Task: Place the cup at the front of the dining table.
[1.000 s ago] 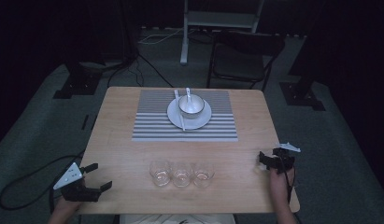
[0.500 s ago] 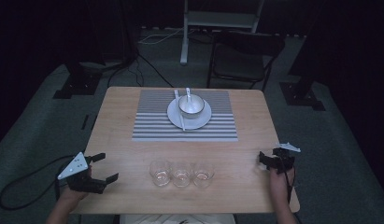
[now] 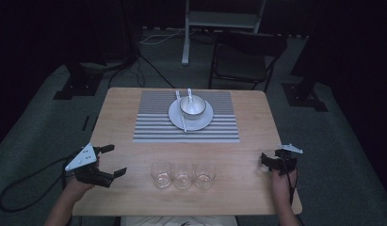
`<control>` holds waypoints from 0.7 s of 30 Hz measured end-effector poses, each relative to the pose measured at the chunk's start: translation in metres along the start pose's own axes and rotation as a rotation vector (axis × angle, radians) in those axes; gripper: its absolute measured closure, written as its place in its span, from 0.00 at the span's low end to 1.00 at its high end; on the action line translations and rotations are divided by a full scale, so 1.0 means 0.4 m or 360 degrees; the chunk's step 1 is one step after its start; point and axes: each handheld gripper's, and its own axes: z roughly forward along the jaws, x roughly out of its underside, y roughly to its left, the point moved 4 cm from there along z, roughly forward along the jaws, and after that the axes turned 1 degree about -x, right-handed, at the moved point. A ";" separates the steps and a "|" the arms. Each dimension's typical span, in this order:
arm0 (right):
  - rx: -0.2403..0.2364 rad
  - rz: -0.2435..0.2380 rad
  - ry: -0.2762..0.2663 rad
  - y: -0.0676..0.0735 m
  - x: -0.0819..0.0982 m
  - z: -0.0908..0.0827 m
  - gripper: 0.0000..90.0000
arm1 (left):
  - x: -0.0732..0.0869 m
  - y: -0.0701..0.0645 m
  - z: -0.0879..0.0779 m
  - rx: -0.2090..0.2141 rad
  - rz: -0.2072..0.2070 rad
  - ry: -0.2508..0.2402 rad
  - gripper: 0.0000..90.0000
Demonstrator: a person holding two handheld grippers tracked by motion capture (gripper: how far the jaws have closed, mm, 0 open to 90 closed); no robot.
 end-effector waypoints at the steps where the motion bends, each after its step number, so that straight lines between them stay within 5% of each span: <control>1: 0.0000 0.0000 0.0000 0.000 0.000 0.000 0.13 | -0.006 -0.001 0.004 -0.0008 0.0014 0.0006 0.03; 21: 0.0001 0.0000 0.0000 0.000 0.000 0.000 0.13 | -0.149 -0.034 0.120 0.0186 0.0189 0.0023 0.03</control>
